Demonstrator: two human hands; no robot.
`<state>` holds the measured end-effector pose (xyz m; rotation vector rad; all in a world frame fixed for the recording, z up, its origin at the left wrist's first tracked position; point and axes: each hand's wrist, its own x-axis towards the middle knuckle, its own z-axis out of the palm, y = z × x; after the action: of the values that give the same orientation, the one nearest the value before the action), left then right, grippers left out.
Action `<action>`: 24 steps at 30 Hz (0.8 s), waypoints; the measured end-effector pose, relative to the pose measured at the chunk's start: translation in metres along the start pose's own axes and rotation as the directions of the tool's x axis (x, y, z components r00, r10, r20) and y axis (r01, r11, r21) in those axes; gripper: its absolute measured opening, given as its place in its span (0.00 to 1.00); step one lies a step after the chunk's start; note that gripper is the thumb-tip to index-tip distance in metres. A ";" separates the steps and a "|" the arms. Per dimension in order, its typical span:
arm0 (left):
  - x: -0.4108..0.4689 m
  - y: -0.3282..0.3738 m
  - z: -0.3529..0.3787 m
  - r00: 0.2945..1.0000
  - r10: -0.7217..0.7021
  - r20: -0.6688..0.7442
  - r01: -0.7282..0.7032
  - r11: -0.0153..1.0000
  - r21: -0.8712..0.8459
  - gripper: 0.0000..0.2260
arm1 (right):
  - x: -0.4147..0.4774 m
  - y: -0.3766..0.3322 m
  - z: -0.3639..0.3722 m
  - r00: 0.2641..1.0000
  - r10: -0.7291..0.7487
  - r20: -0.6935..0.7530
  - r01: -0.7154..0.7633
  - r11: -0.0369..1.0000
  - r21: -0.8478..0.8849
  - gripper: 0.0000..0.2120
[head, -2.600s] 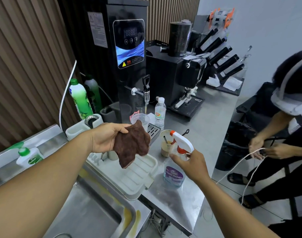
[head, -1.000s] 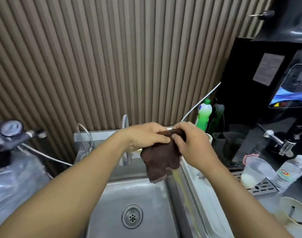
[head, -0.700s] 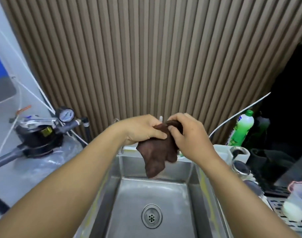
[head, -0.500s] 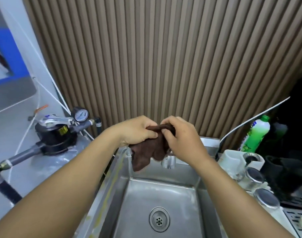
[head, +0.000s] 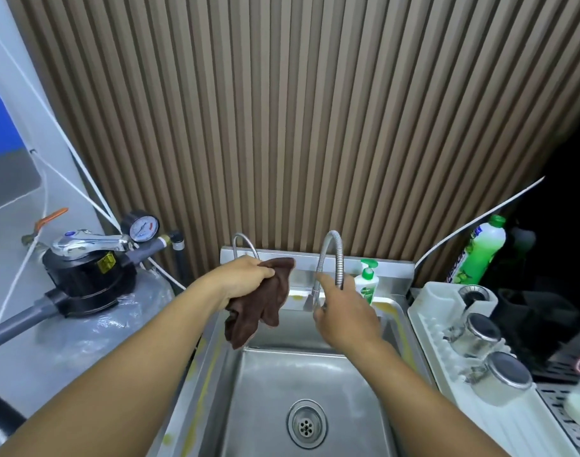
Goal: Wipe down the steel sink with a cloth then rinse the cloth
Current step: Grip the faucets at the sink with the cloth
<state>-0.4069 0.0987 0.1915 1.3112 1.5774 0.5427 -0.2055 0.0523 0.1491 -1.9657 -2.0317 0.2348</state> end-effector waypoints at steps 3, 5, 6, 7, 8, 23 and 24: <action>0.016 -0.003 0.008 1.000 0.008 -0.030 -0.008 1.000 -0.013 0.11 | -0.003 0.001 0.001 0.998 0.048 -0.035 -0.052 0.993 -0.110 0.22; 0.027 -0.003 0.017 0.999 0.027 -0.019 -0.027 0.999 -0.026 0.12 | -0.004 0.006 0.003 0.993 0.097 -0.061 -0.105 0.983 -0.150 0.23; 0.033 -0.002 0.022 0.999 0.038 -0.016 -0.039 0.999 -0.034 0.12 | -0.004 0.011 0.004 0.990 0.121 -0.068 -0.131 0.978 -0.165 0.24; 0.038 -0.002 0.029 0.998 0.060 -0.017 -0.061 0.997 -0.042 0.13 | -0.004 0.017 0.005 0.987 0.144 -0.073 -0.155 0.972 -0.178 0.26; 0.043 -0.001 0.035 0.997 0.080 -0.021 -0.081 0.996 -0.040 0.13 | -0.003 0.024 0.007 0.983 0.165 -0.080 -0.177 0.966 -0.187 0.27; 0.103 0.004 0.116 0.931 0.193 -0.309 -0.160 0.979 0.129 0.14 | 0.064 0.137 -0.027 0.971 0.228 -0.074 -0.238 0.881 -0.409 0.29; 0.107 0.005 0.121 0.916 0.200 -0.347 -0.158 0.977 0.145 0.14 | 0.071 0.144 -0.028 0.973 0.222 -0.071 -0.231 0.881 -0.413 0.28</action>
<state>-0.2926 0.1695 0.1019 1.5168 1.8164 0.8579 -0.0616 0.1274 0.1365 -2.4533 -1.9577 -0.1946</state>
